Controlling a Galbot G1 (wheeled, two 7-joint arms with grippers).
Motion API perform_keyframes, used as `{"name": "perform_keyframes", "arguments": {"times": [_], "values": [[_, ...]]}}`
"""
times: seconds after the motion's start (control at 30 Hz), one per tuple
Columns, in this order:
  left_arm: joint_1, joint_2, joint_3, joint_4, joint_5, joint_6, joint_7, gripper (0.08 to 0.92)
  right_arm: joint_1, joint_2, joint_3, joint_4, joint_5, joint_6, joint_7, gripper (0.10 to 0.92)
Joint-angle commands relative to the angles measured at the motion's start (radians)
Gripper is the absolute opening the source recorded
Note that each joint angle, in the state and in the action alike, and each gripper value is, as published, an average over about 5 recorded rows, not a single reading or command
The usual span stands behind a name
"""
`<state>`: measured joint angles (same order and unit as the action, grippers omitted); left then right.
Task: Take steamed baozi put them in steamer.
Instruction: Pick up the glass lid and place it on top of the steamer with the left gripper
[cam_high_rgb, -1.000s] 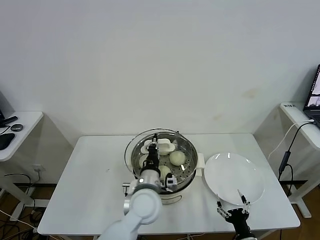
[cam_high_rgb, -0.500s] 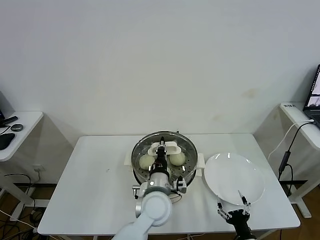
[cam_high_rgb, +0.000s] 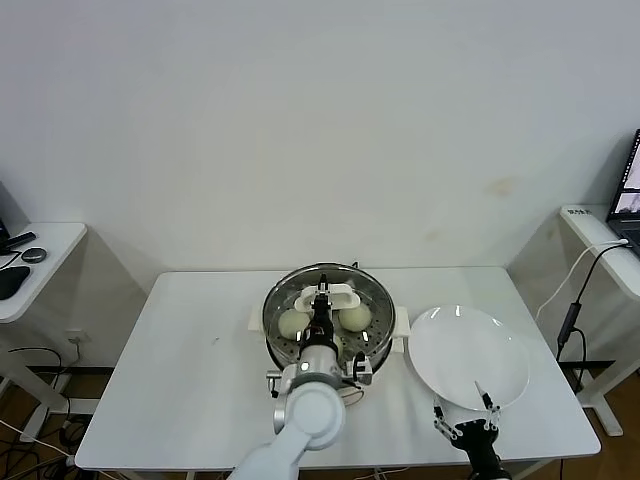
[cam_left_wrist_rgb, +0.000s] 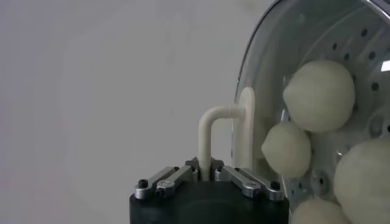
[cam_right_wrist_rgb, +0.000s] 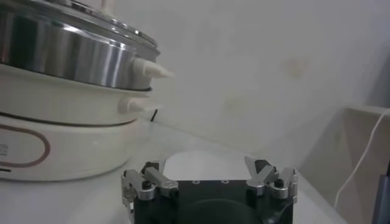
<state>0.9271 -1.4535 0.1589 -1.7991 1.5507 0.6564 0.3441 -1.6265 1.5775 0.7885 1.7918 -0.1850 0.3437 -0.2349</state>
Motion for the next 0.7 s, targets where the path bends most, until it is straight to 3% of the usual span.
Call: {"name": "perform_keyframes", "arguments": {"times": [0.03, 0.7], "values": [[0.003, -0.014, 0.001, 0.023, 0.000, -0.003, -0.019, 0.166, 0.000, 0.000, 0.001, -0.001, -0.006, 0.004, 0.000, 0.823], [0.041, -0.020, -0.010, 0.011, -0.032, -0.019, -0.088, 0.167, -0.004, 0.000, -0.001, -0.001, -0.003, 0.002, -0.005, 0.823]]}}
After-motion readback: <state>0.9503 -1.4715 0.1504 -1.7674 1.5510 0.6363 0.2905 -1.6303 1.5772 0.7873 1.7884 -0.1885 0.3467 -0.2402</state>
